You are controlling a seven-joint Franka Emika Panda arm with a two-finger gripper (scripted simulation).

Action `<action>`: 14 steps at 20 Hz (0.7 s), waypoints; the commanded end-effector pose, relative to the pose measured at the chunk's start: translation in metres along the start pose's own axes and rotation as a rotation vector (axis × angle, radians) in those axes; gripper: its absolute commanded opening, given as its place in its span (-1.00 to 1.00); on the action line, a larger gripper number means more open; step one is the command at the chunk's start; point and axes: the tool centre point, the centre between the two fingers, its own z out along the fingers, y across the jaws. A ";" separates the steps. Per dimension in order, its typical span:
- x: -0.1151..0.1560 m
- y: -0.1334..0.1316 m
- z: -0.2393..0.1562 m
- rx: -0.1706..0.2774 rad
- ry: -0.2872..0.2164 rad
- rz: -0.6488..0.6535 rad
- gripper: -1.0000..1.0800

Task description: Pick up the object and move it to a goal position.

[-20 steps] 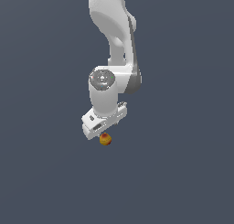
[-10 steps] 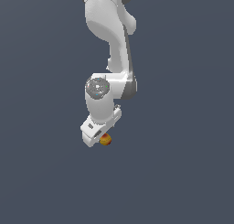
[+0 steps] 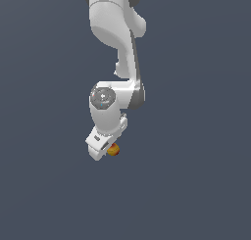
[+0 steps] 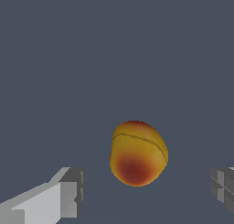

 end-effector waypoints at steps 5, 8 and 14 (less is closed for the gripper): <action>0.000 0.000 0.007 0.000 0.000 -0.001 0.92; 0.000 0.000 0.020 0.000 0.000 -0.002 0.92; -0.001 -0.001 0.048 0.000 0.000 -0.005 0.92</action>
